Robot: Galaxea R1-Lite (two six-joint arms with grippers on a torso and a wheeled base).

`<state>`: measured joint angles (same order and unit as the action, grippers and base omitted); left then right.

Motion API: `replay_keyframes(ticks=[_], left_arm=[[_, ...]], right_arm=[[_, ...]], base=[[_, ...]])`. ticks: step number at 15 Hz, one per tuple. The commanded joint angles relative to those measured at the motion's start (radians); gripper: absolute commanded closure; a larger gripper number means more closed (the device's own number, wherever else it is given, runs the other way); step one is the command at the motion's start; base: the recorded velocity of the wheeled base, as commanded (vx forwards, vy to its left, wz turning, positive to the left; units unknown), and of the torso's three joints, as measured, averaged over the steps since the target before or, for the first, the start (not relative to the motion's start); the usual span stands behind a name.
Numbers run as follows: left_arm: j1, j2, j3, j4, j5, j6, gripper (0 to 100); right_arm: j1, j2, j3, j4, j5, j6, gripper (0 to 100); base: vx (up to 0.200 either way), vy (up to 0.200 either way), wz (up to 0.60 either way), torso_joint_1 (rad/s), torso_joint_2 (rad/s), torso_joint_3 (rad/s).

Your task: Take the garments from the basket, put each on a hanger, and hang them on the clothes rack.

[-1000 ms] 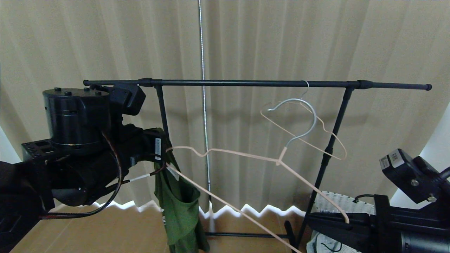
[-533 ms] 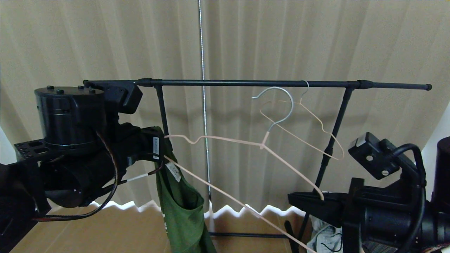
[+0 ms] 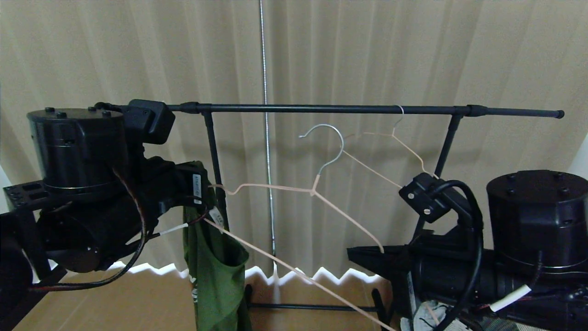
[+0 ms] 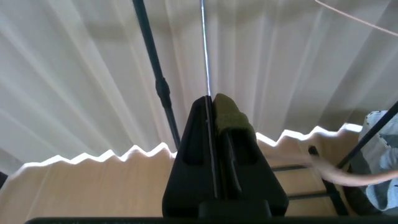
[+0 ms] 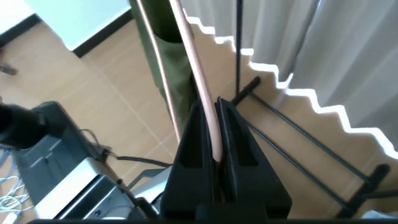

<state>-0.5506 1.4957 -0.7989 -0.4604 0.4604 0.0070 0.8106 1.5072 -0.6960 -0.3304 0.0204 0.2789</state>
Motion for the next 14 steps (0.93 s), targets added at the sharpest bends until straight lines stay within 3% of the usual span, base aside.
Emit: replay_keyframes(ticks=[1, 7, 9, 14], left_arm=[[0.008, -0.037, 0.001, 0.003, 0.006, -0.001, 100], [0.006, -0.138, 0.006, 0.12, 0.004, -0.002, 100], [0.0, -0.141, 0.049, 0.12, 0.001, -0.007, 100], [-0.094, -0.129, 0.058, 0.117, 0.0, -0.064, 100]], right_arm=[[0.01, 0.05, -0.016, 0.007, -0.027, 0.003, 100], [0.009, 0.13, -0.106, 0.002, -0.134, 0.085, 100], [0.009, 0.134, -0.125, -0.002, -0.137, 0.085, 100], [0.009, 0.154, -0.165, -0.002, -0.155, 0.089, 100]], base=[[0.0, 0.0, 0.0, 0.0, 0.0, 0.0], [0.0, 0.0, 0.0, 0.0, 0.0, 0.0], [0.0, 0.0, 0.0, 0.0, 0.0, 0.0], [0.0, 0.0, 0.0, 0.0, 0.0, 0.0]])
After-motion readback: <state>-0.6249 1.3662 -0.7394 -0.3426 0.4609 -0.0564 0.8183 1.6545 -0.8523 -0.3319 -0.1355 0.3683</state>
